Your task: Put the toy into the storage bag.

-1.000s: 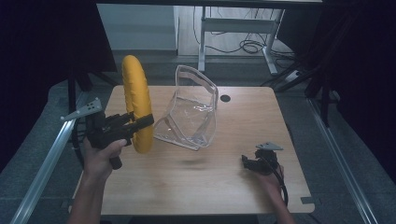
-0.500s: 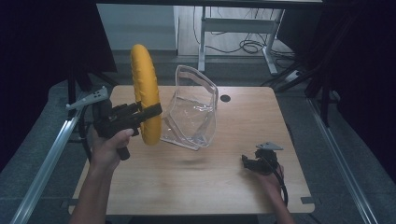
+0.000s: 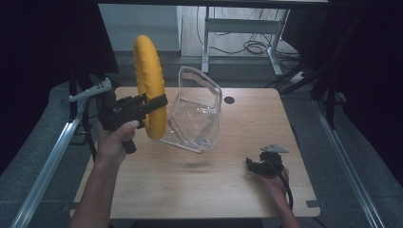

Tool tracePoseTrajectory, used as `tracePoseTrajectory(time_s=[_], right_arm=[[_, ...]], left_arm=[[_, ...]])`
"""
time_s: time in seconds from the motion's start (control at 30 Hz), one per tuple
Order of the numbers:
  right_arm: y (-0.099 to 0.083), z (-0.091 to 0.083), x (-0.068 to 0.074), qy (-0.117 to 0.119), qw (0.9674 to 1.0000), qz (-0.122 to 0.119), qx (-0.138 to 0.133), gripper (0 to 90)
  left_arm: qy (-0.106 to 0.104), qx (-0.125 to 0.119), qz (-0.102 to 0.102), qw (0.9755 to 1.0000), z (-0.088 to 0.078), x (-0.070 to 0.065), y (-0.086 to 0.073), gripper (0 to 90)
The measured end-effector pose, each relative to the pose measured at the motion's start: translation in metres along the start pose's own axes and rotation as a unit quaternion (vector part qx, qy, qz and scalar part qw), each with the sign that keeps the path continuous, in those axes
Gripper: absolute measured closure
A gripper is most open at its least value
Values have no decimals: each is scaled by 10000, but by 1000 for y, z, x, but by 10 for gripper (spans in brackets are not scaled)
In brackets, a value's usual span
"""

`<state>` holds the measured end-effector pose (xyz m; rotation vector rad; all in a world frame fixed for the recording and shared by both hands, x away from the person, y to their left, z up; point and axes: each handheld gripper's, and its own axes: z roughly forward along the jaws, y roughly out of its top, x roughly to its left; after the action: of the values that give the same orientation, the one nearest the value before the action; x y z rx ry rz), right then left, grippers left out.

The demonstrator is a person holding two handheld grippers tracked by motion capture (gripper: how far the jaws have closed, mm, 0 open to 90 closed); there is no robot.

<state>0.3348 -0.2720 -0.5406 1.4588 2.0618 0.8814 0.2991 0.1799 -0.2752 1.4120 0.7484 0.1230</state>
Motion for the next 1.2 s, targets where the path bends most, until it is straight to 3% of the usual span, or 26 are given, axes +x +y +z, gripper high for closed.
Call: tracePoseTrajectory(time_s=[0.4, 1.2], right_arm=[[0, 0, 0, 3, 10000, -4, -2, 184], [0, 0, 0, 5, 10000, -4, -6, 188]], left_arm=[[-42, -91, 45, 9999, 13, -6, 15, 504], [-135, -65, 74, 9999, 48, -19, 26, 503]])
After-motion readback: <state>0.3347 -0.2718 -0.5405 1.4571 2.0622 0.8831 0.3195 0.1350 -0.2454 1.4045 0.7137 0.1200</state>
